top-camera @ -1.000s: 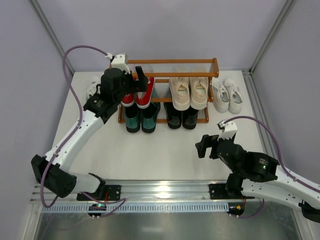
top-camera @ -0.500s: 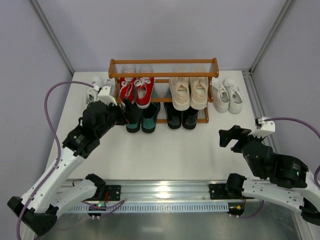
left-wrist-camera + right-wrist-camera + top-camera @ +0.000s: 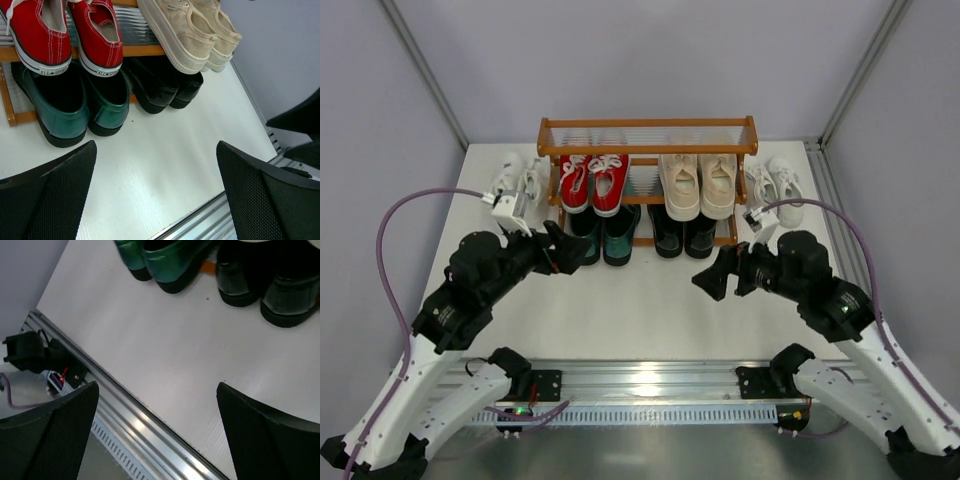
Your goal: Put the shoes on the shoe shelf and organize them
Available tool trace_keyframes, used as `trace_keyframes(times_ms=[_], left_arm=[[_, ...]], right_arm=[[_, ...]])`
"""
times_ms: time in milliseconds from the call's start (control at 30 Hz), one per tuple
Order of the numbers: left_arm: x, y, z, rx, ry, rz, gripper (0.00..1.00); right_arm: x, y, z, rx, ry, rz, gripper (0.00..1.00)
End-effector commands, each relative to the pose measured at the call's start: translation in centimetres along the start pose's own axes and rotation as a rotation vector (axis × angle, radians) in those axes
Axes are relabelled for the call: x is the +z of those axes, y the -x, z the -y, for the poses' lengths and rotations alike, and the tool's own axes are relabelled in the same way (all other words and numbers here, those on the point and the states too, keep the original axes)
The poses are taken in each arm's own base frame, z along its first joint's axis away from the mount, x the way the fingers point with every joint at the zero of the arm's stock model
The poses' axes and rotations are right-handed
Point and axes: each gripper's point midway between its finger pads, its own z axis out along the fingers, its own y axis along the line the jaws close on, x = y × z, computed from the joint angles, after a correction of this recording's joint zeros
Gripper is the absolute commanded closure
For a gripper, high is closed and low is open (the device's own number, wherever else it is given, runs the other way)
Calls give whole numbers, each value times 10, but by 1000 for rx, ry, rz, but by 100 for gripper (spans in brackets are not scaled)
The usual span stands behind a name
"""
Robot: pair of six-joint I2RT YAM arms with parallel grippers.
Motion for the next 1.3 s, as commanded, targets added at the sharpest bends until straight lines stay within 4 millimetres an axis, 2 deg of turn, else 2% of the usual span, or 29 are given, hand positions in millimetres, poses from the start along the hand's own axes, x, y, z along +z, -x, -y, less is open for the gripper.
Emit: trace_keyframes(times_ms=[0,67,100,167,200,233,267,333,367,433,467,533,567,633,667,700,733,800,833,867,900,933,967,1133,1167,1267], left_arm=[[-3,-10,1,27,-25,-30,0],[-5,-10,-1,35,-16,-32,0],[-7,-11,-2,37,-11,-34,0],[-10,-13,-3,51,-8,-41,0],[-14,-11,-4,55,-6,-27,0],[-17,-10,-5,59,-4,-20,0],[-18,-10,-5,59,-1,-17,0],[-22,-9,-5,61,-4,-3,0],[-23,-8,-4,60,-10,-3,0],[-24,-11,-4,60,-15,-9,0],[-24,-11,-4,60,-16,-7,0],[-23,-14,-6,60,-15,-10,0],[-22,-15,-5,58,-19,-12,0],[-20,-17,-1,45,-42,-20,0],[-18,-21,-1,38,-50,-28,0],[-17,-22,1,29,-57,-32,0],[-16,-22,2,23,-64,-29,0],[-13,-27,0,20,-63,-39,0],[-13,-28,0,14,-66,-41,0],[-13,-28,1,12,-72,-36,0],[-12,-31,1,8,-77,-40,0],[-11,-32,1,0,-79,-39,0],[-11,-31,2,-4,-86,-30,0],[-12,-38,1,-17,-89,-43,0],[-13,-40,0,-21,-91,-43,0],[-17,-40,-3,-30,-77,-26,0]], right_arm=[[7,-6,4,143,217,-76,0],[14,-9,33,291,176,-62,0],[9,1,68,392,95,13,0],[2,-2,114,561,-20,88,0],[-11,1,147,633,-129,169,0],[-18,-2,168,677,-234,191,0],[-25,1,179,687,-302,215,0],[-52,7,217,729,-513,322,0],[-63,19,225,722,-558,392,0],[-81,31,243,714,-664,457,0],[-85,44,249,706,-676,474,0],[-89,55,262,711,-703,493,0],[-93,70,267,683,-711,520,0],[-90,74,289,690,-733,508,0],[-92,87,297,661,-737,530,0],[-87,85,314,681,-750,504,0],[-86,89,322,664,-758,507,0],[-90,107,338,612,-792,514,0],[-83,103,355,582,-812,454,0],[-86,119,358,539,-829,446,0],[-87,121,365,532,-871,419,0],[-68,117,373,538,-865,355,0],[-64,130,374,485,-857,357,0],[-11,155,376,307,-819,222,0],[-2,159,383,301,-814,187,0],[9,166,392,271,-801,157,0]])
